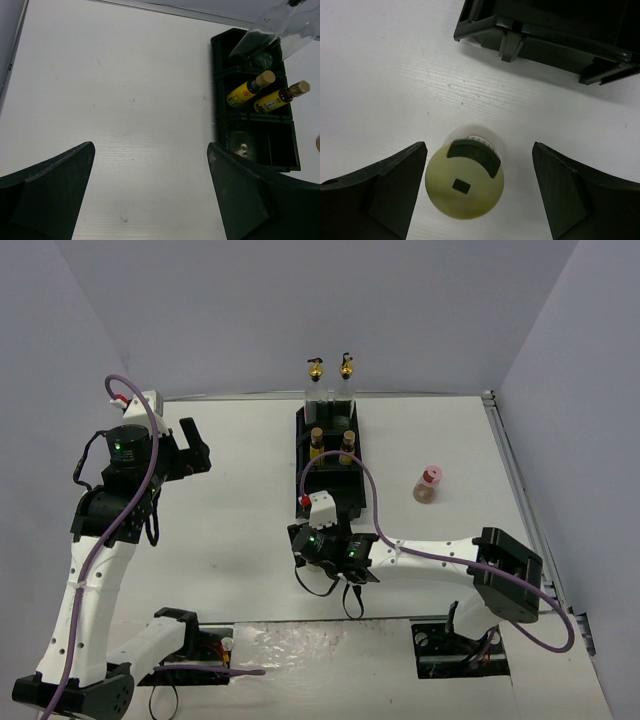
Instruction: Organize the condiment bottles
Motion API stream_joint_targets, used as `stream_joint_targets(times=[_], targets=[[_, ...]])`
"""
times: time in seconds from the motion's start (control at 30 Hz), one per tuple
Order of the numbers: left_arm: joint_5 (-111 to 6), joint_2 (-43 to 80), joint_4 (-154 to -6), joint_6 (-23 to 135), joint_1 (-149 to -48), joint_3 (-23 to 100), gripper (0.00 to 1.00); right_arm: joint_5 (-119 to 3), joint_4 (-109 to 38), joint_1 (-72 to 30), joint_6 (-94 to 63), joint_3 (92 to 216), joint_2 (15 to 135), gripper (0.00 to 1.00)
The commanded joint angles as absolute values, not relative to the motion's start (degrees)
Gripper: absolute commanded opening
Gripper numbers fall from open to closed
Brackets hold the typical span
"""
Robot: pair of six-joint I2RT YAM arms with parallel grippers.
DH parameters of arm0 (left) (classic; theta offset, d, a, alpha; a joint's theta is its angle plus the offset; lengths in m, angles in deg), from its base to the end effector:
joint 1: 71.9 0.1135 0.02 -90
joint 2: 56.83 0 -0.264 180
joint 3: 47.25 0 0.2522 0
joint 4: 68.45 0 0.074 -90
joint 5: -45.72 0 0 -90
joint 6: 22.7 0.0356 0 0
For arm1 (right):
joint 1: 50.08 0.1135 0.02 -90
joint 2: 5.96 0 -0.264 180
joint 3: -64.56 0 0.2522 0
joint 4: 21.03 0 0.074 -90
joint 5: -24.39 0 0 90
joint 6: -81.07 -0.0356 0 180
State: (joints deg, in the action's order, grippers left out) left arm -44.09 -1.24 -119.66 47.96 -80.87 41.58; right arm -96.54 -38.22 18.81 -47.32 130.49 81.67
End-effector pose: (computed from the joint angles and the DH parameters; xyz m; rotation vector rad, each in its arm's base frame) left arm 0.1837 -0.0289 0.4357 -0.1738 1.8902 -0.3344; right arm 0.1340 0.2964 0.2184 -0.2924 2.1585 0.4773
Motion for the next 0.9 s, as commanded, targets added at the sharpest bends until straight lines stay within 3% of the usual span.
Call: stream_joint_targets(times=[0.0,0.23,0.37,0.43,0.77,0.87], targets=[[-44.28,-1.95,-116.53,47.92,-80.43,43.23,0.92,-97.42,-31.07,17.65,-48.13,130.49,83.56,0.81],[-44.28,-1.81,-116.41,47.97,-80.43,43.15,0.92,-96.10,-27.94,16.37,-47.70,130.00,86.69,0.68],[-44.20,-1.73,-116.57,48.22,-80.43,43.23,0.92,-95.34,-28.34,16.28,-48.36,130.08,87.54,0.50],[-44.15,-1.59,-116.58,48.27,-80.43,43.29,0.92,-95.56,-29.22,16.37,-48.88,130.14,87.28,0.48],[-44.11,-1.73,-116.49,48.23,-80.43,43.15,0.92,-99.36,-36.79,16.46,-48.57,134.47,82.11,0.00],[-44.02,-1.64,-116.49,48.32,-80.43,42.98,0.92,-101.81,-40.49,16.54,-47.34,137.82,79.38,0.00]])
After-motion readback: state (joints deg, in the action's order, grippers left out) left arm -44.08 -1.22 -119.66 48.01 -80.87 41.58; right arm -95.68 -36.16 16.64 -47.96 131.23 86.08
